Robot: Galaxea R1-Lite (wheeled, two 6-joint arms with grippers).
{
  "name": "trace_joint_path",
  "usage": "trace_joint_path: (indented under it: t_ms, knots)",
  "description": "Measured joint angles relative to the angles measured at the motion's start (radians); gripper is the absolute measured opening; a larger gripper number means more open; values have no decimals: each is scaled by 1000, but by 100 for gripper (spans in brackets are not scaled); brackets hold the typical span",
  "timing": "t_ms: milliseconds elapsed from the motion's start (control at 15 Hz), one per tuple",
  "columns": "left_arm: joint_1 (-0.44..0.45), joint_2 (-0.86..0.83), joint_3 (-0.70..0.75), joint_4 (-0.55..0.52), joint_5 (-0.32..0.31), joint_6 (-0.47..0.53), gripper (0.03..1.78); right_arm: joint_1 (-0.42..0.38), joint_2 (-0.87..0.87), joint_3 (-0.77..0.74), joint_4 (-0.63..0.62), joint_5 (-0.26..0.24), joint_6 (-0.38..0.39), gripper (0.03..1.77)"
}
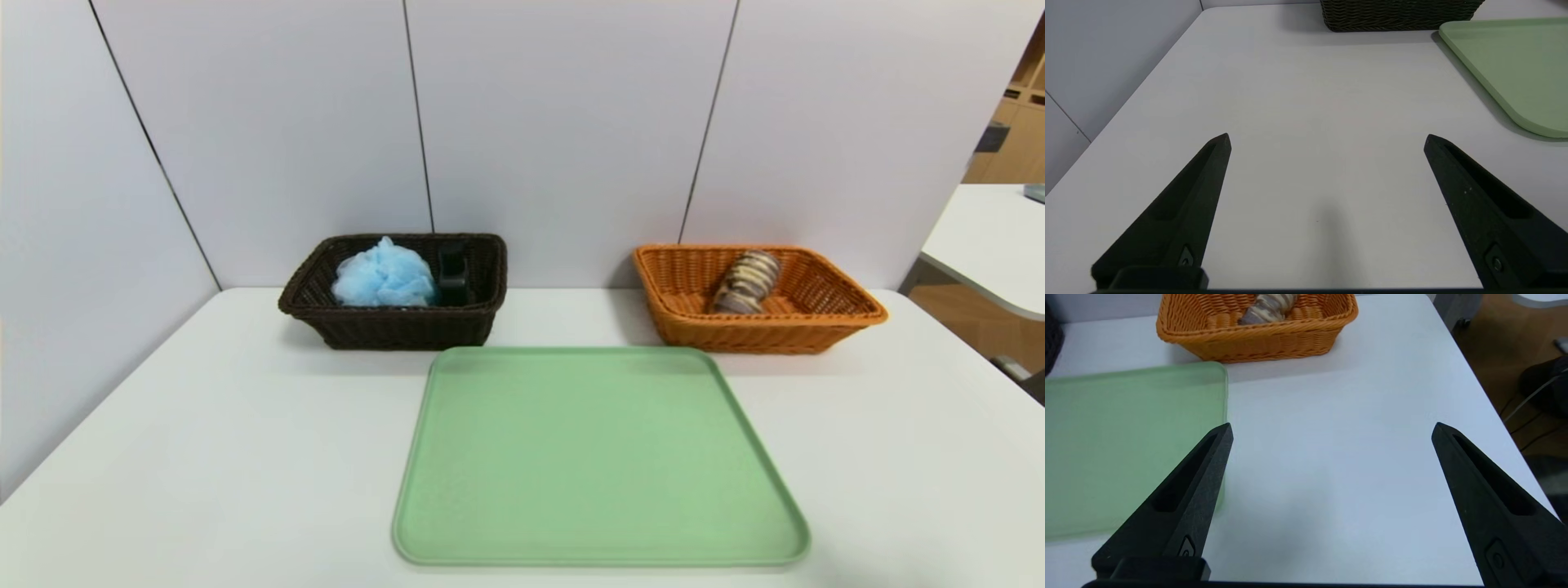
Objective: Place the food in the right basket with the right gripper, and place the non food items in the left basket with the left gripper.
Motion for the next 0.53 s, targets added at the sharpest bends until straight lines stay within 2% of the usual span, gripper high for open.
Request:
trace_joint_path:
  t_ms: [133, 333, 400, 533]
  knots:
    - [0, 0, 0, 0, 0, 0, 169, -20, -128, 83, 0, 40, -59, 169]
    - [0, 0, 0, 0, 0, 0, 169, -113, -293, 199, -10, 174, -162, 169]
    - [0, 0, 0, 0, 0, 0, 169, -130, -329, 245, -37, 212, -187, 169]
    - [0, 0, 0, 0, 0, 0, 169, -154, -371, 343, -146, 246, -233, 169]
